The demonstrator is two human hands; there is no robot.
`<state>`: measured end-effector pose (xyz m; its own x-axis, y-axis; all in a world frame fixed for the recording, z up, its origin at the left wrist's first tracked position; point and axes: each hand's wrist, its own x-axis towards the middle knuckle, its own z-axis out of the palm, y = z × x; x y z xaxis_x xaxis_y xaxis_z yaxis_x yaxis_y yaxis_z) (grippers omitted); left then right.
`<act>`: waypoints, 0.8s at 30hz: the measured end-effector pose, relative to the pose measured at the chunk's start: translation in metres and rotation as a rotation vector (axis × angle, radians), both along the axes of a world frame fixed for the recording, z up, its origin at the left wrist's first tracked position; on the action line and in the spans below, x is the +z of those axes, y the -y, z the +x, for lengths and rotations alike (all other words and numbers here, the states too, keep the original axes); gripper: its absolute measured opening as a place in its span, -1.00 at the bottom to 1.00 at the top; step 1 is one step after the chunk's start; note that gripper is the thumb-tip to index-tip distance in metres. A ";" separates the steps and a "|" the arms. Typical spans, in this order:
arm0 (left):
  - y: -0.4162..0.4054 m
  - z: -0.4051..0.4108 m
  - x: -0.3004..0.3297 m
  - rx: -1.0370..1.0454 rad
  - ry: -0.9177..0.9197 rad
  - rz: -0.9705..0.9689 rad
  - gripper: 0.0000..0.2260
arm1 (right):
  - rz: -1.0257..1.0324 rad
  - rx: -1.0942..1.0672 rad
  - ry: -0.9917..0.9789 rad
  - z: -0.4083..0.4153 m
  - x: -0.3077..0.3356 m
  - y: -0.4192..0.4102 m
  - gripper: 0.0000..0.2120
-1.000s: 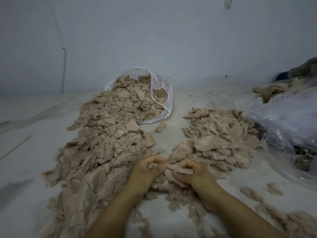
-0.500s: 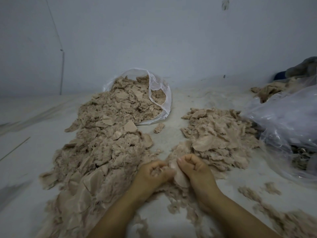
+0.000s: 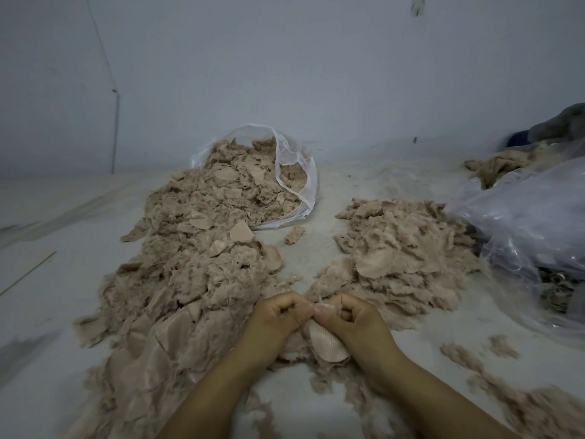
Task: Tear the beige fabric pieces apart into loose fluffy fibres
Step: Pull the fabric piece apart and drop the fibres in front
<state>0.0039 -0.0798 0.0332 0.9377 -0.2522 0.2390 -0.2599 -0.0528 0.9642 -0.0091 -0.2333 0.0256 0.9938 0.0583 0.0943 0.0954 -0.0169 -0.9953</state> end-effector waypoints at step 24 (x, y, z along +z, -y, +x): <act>-0.008 0.006 0.002 0.242 -0.109 -0.006 -0.71 | 0.353 -0.219 -0.132 0.011 0.002 0.015 -0.81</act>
<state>0.0104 -0.0721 0.0349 0.9908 -0.0165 0.1343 -0.1352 -0.0946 0.9863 0.0018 -0.2478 0.0281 0.9840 -0.1687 -0.0579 -0.0007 0.3209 -0.9471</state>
